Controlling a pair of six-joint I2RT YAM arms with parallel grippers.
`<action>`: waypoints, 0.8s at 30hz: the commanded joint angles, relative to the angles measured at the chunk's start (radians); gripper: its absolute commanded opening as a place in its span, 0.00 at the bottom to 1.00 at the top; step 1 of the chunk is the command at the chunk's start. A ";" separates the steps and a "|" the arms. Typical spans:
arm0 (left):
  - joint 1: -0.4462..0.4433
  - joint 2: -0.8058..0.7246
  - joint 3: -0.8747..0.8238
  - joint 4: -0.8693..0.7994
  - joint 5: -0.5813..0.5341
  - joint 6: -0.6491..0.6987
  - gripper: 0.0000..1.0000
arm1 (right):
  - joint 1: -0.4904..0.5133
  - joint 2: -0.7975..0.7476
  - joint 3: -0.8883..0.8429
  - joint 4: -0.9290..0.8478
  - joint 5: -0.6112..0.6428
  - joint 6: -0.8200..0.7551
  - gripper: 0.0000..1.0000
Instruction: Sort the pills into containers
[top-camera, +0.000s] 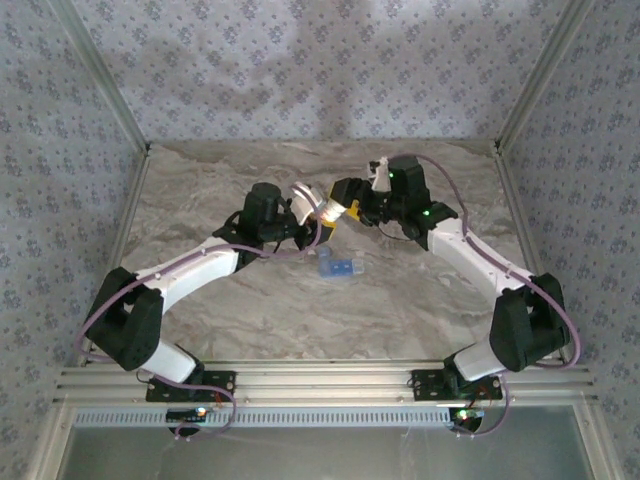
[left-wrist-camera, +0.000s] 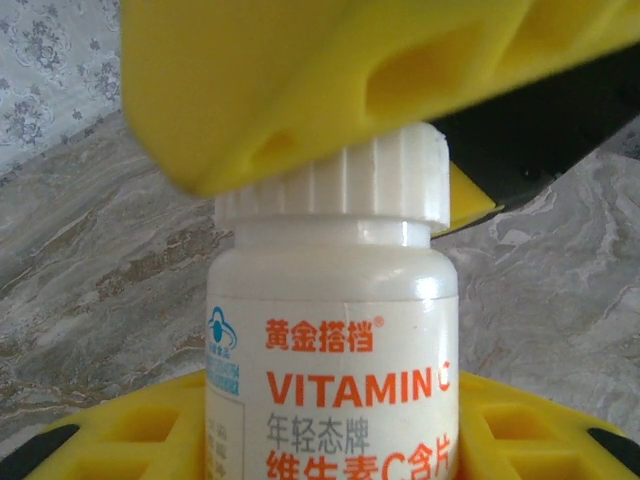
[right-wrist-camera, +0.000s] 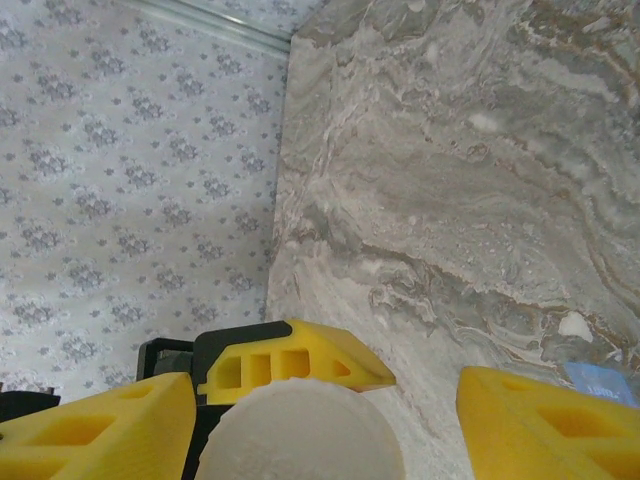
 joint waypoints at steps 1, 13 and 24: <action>-0.007 0.002 0.032 0.003 0.007 0.022 0.00 | 0.009 0.007 0.019 0.021 0.005 -0.001 0.65; -0.007 -0.004 0.032 0.019 0.020 0.002 0.00 | 0.011 -0.009 0.012 0.011 0.007 -0.059 0.44; 0.015 -0.035 0.002 0.145 0.144 -0.163 0.00 | -0.024 -0.085 -0.162 0.376 -0.171 -0.241 0.42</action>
